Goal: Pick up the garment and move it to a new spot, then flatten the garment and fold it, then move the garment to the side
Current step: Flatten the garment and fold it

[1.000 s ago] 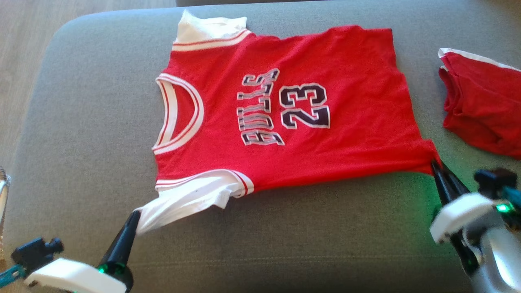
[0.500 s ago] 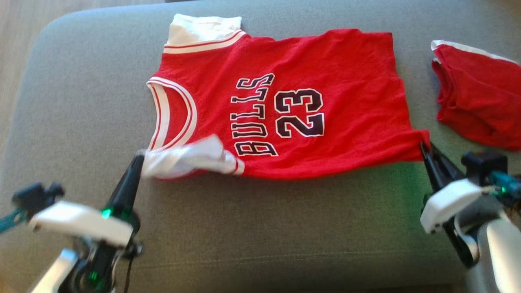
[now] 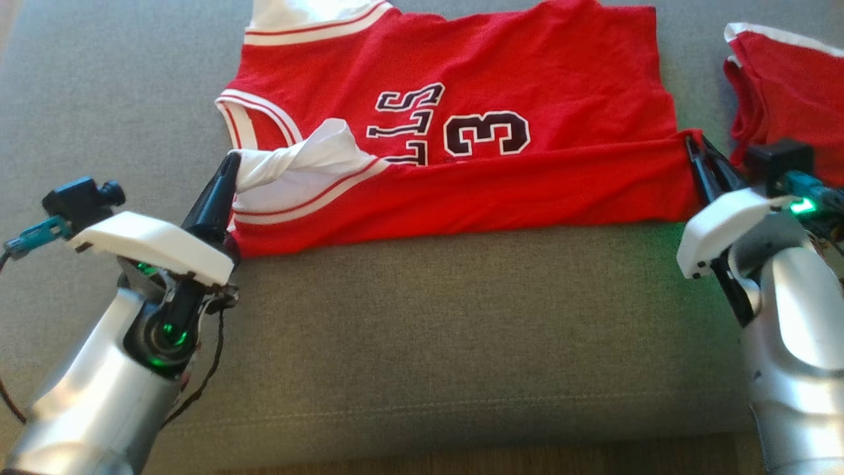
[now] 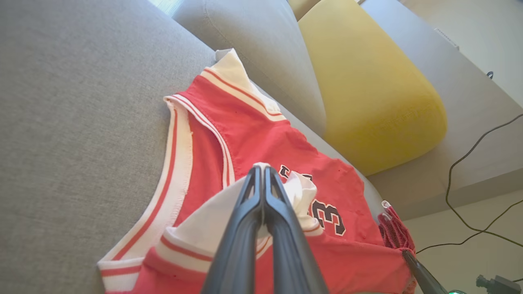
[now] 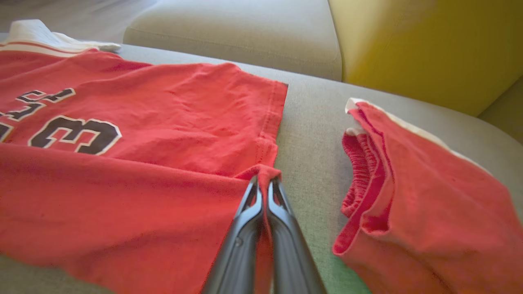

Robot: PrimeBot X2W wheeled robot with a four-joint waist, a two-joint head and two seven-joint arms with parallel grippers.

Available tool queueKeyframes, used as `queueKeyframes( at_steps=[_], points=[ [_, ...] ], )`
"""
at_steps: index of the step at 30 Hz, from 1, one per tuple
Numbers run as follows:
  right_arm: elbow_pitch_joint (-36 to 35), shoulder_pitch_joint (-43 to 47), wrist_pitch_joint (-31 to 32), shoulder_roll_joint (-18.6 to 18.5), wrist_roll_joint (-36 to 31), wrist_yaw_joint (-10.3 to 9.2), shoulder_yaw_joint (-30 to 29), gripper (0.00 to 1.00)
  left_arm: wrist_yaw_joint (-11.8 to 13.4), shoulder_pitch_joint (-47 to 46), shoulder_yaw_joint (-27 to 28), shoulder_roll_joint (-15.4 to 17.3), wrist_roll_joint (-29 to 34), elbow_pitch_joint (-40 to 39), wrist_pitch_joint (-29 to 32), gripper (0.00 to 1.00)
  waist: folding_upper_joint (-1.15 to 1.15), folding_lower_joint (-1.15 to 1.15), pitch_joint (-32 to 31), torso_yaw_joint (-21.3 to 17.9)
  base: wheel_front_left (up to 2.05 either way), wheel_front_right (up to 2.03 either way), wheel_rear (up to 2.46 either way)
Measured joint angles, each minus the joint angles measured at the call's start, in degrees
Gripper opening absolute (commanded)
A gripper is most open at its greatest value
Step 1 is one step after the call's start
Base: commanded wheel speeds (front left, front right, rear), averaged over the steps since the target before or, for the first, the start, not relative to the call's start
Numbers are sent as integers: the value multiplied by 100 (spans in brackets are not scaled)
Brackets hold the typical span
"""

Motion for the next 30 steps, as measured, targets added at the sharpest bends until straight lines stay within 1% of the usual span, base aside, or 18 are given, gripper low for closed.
queueKeyframes(
  at_steps=[4, 5, 6, 7, 8, 9, 10, 12, 14, 17, 19, 22, 25, 30],
  points=[
    [580, -347, -201, 42, -153, 0, -3, 0, -171, -241, -130, -163, 144, 447, 8, 0, 0, 0, 159, -18, 0, 0, 0],
    [705, -419, -261, 44, -179, 0, -9, 17, -215, -301, -153, -192, 177, 552, -4, 0, 0, 0, 196, -18, 0, 0, 0],
    [829, -493, -342, 47, -179, 0, 2, 41, -250, -358, -183, -215, 223, 641, -25, 12, 0, 0, 229, -18, 0, 0, 0],
    [942, -565, -444, 55, -178, 0, 3, 94, -303, -420, -215, -246, 266, 736, -60, 38, 0, 1, 258, -16, 0, 0, 0],
    [1025, -634, -578, 64, -178, 0, 3, 100, -342, -474, -233, -275, 326, 820, -116, 80, 0, 1, 277, -10, 0, 0, 0],
    [1070, -689, -755, 70, -178, 0, -11, 100, -377, -531, -249, -310, 379, 913, -156, 100, 0, 1, 287, -1, 0, 0, 0],
    [1132, -795, -1009, 80, -181, 0, -33, 100, -427, -599, -260, -350, 437, 1055, -254, 100, 0, 1, 284, 11, 0, 0, 0],
    [1121, -857, -1170, 94, -227, 0, -69, 100, -450, -622, -269, -369, 490, 1156, -333, 100, 0, 1, 253, 12, 0, 0, 0],
    [1045, -837, -1237, 119, -268, 0, -119, 100, -476, -620, -348, -361, 616, 1171, -428, 100, 0, 1, 195, 7, 0, 0, 0],
    [777, -744, -1256, 177, -268, 0, -188, 100, -502, -556, -650, -254, 1151, 1059, -544, 100, 0, 1, 78, -10, 0, 0, 0],
    [487, -559, -1272, 243, -171, 0, -170, 100, -461, -347, -631, -226, 1278, 922, -639, 100, 0, 1, -14, -36, 0, 0, 0],
    [29, -105, -1276, 332, 30, 0, -89, 100, -243, 163, -564, -198, 1490, 655, -682, 100, 0, 0, -160, -80, 0, 0, 0],
    [-392, 324, -1276, 407, 209, 0, -69, 100, 62, 729, -438, -198, 1728, 393, -725, 100, 0, 0, -297, -115, 0, 0, 0],
    [-628, 746, -1276, 439, 398, 0, 35, 100, 599, 1310, -200, -199, 2207, 266, -728, 100, 0, 0, -445, -165, 0, 0, 0]
  ],
)
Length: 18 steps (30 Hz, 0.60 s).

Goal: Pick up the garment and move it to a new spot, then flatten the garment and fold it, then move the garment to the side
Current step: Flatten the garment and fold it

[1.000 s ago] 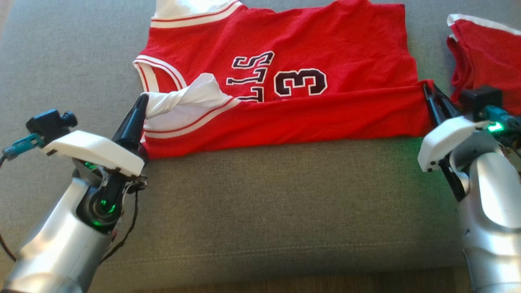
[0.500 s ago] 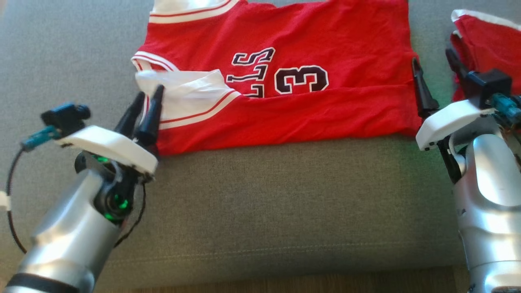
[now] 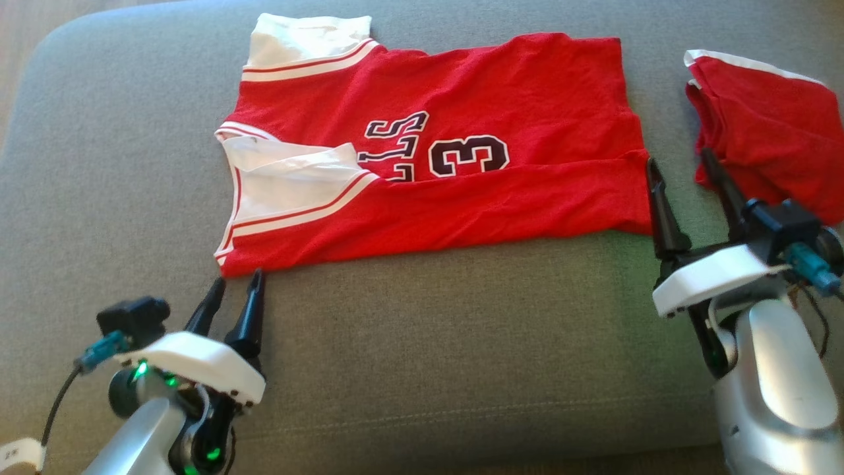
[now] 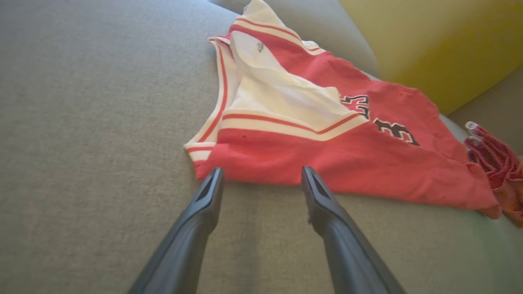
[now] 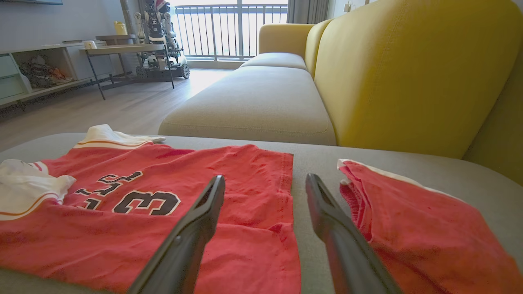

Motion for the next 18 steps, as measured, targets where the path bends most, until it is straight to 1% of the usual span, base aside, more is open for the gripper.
queueKeyframes(
  at_steps=[1, 3, 7, 9, 13, 18],
  points=[
    [1, 39, 0, 7, 34, 0, 25, 100, 45, 52, 46, -2, 60, 18, 0, 100, 0, 0, -8, -17, 0, 0, 0],
    [48, 83, 0, 11, 98, 0, 44, 100, 47, 82, 197, -43, 84, 82, 0, 100, 0, 0, -10, -43, 0, 0, 0],
    [259, 81, 0, 11, 359, 0, 104, 100, -43, 56, 411, -155, 145, 314, 0, 100, 0, 0, 21, -81, 0, 0, 0],
    [392, 64, 0, 14, 408, 0, 124, 100, -135, 50, 546, -275, 147, 416, -1, 100, 0, 0, 59, -106, 0, 0, 0],
    [697, 45, 0, 15, 450, 0, 152, 100, -314, 4, 619, -477, 300, 693, -1, 100, 0, 0, 119, -130, 0, 0, 0],
    [1169, -128, 2, 20, 555, 0, 108, 100, -486, -210, 784, -632, 472, 1072, -1, 100, 0, 0, 138, -74, 0, 0, 0]
  ],
)
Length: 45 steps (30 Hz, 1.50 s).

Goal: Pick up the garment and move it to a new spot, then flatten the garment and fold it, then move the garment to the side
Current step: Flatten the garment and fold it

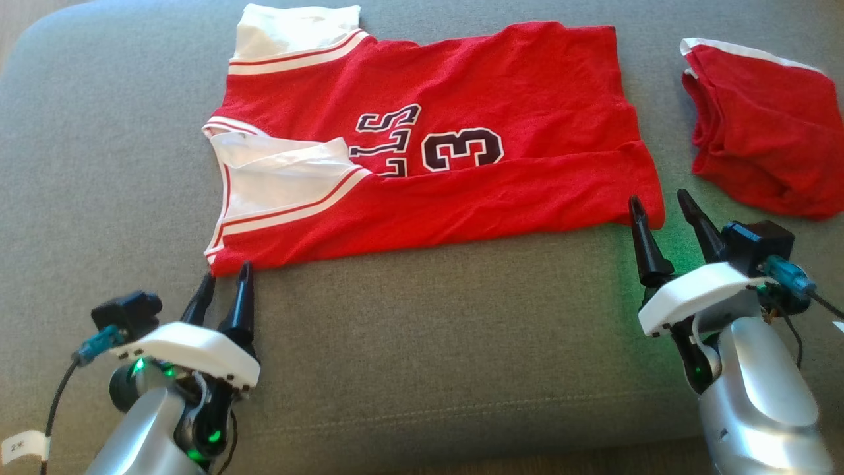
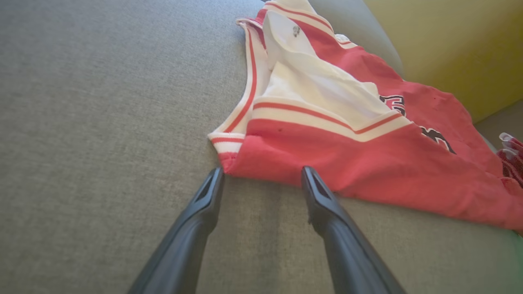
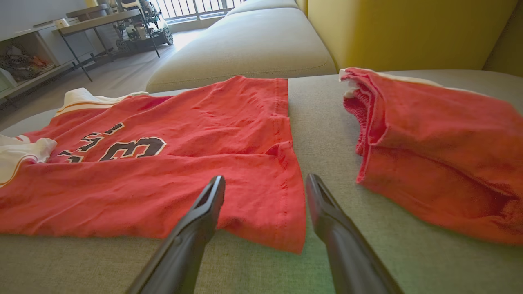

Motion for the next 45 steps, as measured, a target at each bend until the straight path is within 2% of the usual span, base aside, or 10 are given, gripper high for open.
queueKeyframes(
  at_steps=[5, 6, 7, 8, 9, 27, 28, 30, 31, 45],
  points=[
    [422, -210, 15, 0, 68, 0, -36, 100, -197, -147, 215, -191, 168, 240, 0, 97, 0, 0, 28, 68, 0, 0, 0],
    [506, -244, 15, 0, 86, 0, -36, 100, -238, -152, 259, -229, 168, 290, 0, 78, 0, 0, 32, 81, 0, 0, 0],
    [599, -285, 15, 0, 87, 0, -43, 100, -266, -152, 285, -255, 177, 348, 0, 40, 0, 0, 38, 94, 0, 0, 0],
    [688, -320, 16, 0, 87, 0, -45, 100, -307, -152, 293, -271, 205, 404, 0, 15, 0, 0, 41, 106, 0, 0, 0],
    [782, -352, 23, 0, 87, 0, -45, 100, -337, -153, 310, -293, 226, 463, 0, 0, 0, 0, 42, 116, 0, 0, 0],
    [2223, -926, 45, 2, 0, 0, -524, 100, -643, -242, 676, -557, 601, 722, 0, 0, 0, 0, -56, 168, 0, 0, 0],
    [2325, -959, 23, 0, 51, 0, -455, 61, -660, -241, 682, -569, 633, 730, 0, 0, 0, 0, -66, 166, 0, 0, 0],
    [2480, -1049, 21, -5, 221, 0, -333, 15, -666, -240, 730, -609, 650, 731, 0, 0, 0, 0, -79, 161, 0, 0, 0],
    [2547, -1097, 21, -9, 257, 0, -277, 0, -667, -239, 760, -630, 672, 733, 0, 0, 0, 0, -84, 159, 0, 0, 0],
    [2113, -969, 13, -4, 175, 0, -259, 0, -689, 65, 954, -657, 546, 444, 0, 0, 0, 0, -225, 105, 0, 0, 0]
  ],
)
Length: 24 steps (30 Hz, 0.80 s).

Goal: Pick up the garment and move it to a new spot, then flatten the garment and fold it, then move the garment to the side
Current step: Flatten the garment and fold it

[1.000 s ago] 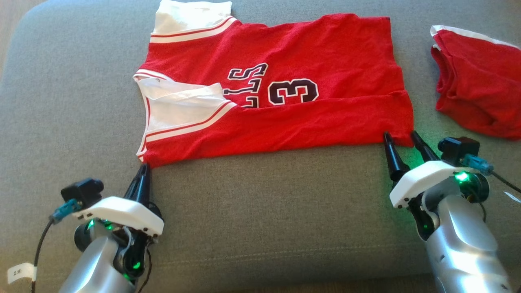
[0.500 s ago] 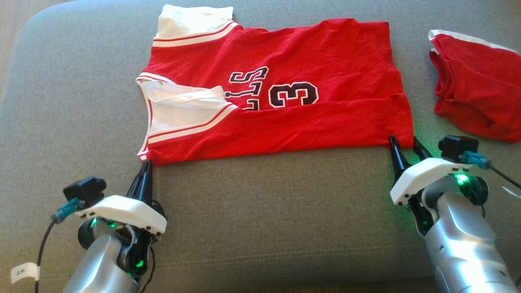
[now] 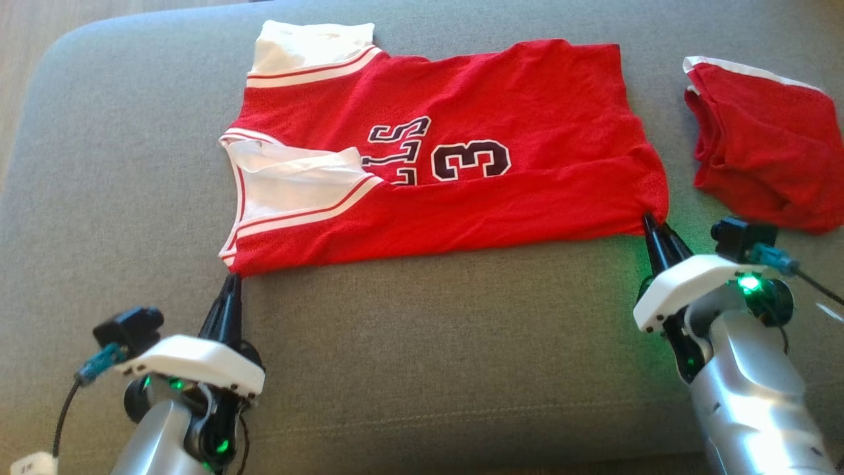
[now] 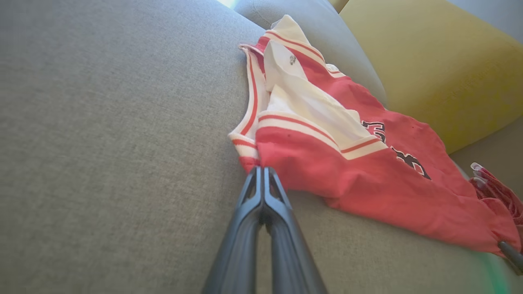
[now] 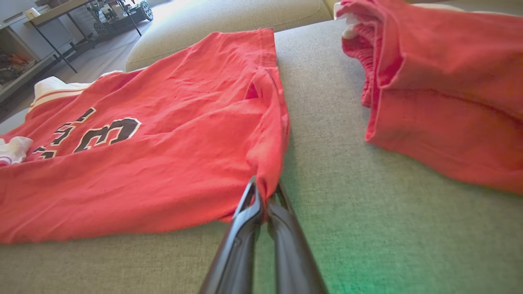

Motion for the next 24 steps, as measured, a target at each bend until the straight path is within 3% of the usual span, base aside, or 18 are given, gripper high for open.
queueKeyframes(
  at_steps=[8, 16, 24],
  points=[
    [-512, 548, 0, 18, 192, 0, 65, 0, 0, 440, 62, 102, -37, -468, 0, 0, 0, 0, -99, -41, 0, 0, 0],
    [-1258, 1316, 5, 14, 360, 0, 51, 0, -1, 1305, -121, 577, 66, -1293, 9, 0, 0, 0, -184, -104, 0, 0, 0],
    [-2091, 1985, 594, -307, 621, 0, 258, 0, 114, 2180, -280, 909, 4, -2296, 494, 0, 0, 0, -183, -91, 0, 0, 0]
  ],
)
